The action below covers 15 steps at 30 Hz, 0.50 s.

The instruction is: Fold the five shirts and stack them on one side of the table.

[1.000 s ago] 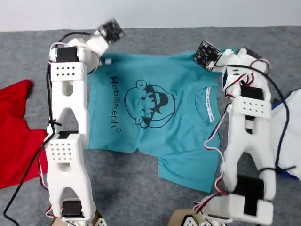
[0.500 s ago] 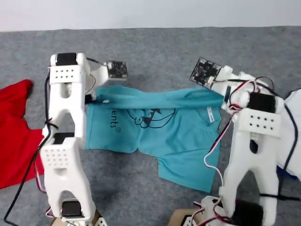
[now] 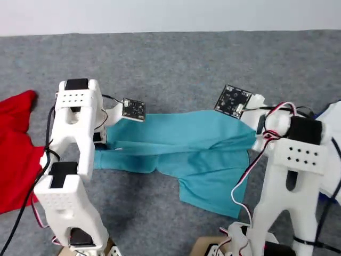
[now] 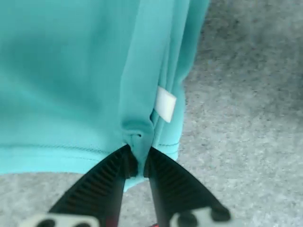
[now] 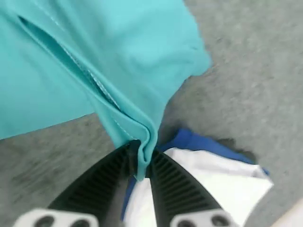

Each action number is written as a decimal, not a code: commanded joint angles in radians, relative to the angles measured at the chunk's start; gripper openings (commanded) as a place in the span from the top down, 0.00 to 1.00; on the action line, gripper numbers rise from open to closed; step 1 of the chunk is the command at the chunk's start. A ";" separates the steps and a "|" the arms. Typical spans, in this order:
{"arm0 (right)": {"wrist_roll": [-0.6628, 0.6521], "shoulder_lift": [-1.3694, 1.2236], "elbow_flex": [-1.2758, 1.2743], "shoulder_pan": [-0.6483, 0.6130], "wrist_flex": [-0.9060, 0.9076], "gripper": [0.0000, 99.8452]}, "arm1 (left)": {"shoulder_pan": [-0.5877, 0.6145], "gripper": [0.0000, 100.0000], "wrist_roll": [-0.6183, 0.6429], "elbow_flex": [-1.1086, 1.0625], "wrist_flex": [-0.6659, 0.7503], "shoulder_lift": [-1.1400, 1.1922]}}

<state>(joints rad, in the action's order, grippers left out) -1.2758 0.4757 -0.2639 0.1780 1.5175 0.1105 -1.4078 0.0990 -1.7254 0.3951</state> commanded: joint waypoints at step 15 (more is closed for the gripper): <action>0.025 0.077 0.032 0.045 0.160 0.74 | 0.012 0.87 0.072 0.070 -0.021 0.023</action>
<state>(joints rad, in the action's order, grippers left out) -1.2758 0.4971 -0.2639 0.1995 1.6709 0.1120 -1.3556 0.1066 -1.7238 0.4289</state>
